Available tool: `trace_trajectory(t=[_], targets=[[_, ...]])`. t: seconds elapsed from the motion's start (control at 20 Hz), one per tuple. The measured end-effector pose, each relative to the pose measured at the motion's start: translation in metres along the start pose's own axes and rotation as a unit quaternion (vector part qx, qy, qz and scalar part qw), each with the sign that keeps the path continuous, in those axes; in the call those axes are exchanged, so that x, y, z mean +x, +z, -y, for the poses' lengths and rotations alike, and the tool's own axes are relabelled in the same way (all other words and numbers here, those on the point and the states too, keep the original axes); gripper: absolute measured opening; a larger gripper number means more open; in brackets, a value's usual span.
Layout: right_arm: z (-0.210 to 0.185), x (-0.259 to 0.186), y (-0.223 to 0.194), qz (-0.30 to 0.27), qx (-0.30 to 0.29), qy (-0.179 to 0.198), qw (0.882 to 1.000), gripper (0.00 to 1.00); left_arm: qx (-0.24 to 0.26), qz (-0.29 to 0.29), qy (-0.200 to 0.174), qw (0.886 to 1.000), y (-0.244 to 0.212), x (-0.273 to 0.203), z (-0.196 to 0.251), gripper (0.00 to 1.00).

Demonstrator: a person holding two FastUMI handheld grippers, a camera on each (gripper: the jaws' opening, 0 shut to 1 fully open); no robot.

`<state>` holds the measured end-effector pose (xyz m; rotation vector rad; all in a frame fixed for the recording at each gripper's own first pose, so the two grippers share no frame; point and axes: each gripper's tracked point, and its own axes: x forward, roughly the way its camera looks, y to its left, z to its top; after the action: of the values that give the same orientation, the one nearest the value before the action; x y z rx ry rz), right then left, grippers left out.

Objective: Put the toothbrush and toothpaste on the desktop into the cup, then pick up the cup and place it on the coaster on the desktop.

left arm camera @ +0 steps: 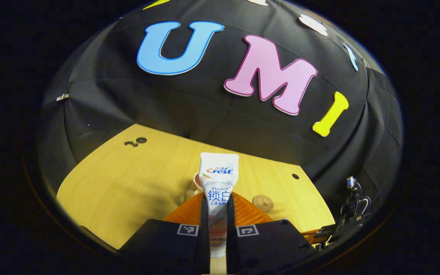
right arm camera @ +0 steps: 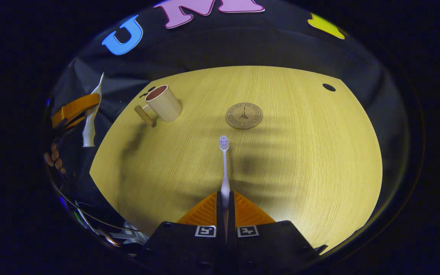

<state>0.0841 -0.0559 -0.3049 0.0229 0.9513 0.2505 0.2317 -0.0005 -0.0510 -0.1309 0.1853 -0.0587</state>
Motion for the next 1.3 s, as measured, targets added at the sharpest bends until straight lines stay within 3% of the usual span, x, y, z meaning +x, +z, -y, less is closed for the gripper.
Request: trace_trajectory(t=[0.15,0.35,0.55,0.6,0.7,0.9,1.1,1.15,1.3], targets=[[0.009,0.003,0.003,0.007,0.001,-0.005,1.000,0.05,-0.007,0.029,-0.004,1.000,0.025,0.028,0.001,0.22],[0.011,0.004,0.003,0.003,0.002,-0.002,1.000,0.05,-0.054,0.068,-0.008,0.996,0.047,0.074,0.002,0.21],[0.011,0.010,0.002,-0.003,0.001,0.001,1.000,0.05,-0.056,0.096,-0.010,0.994,0.052,0.115,-0.002,0.22],[0.011,0.011,0.002,-0.003,0.002,0.003,1.000,0.05,-0.055,0.108,-0.012,0.993,0.056,0.124,-0.003,0.27],[0.009,0.011,0.003,-0.005,0.006,0.008,1.000,0.06,-0.048,0.128,-0.014,0.990,0.059,0.141,-0.005,0.22],[0.016,0.017,0.006,-0.004,0.012,0.004,1.000,0.05,-0.007,0.105,0.011,0.994,0.032,0.174,-0.020,0.22],[0.017,0.018,0.011,0.005,0.017,0.004,1.000,0.05,0.038,0.106,0.019,0.993,0.018,0.181,-0.019,0.26],[0.016,0.017,0.011,0.005,0.016,0.005,1.000,0.05,0.055,0.099,0.024,0.993,0.013,0.184,-0.020,0.31],[0.010,0.019,0.013,0.007,0.015,0.009,1.000,0.05,0.071,0.071,0.037,0.994,-0.007,0.182,-0.027,0.33]])
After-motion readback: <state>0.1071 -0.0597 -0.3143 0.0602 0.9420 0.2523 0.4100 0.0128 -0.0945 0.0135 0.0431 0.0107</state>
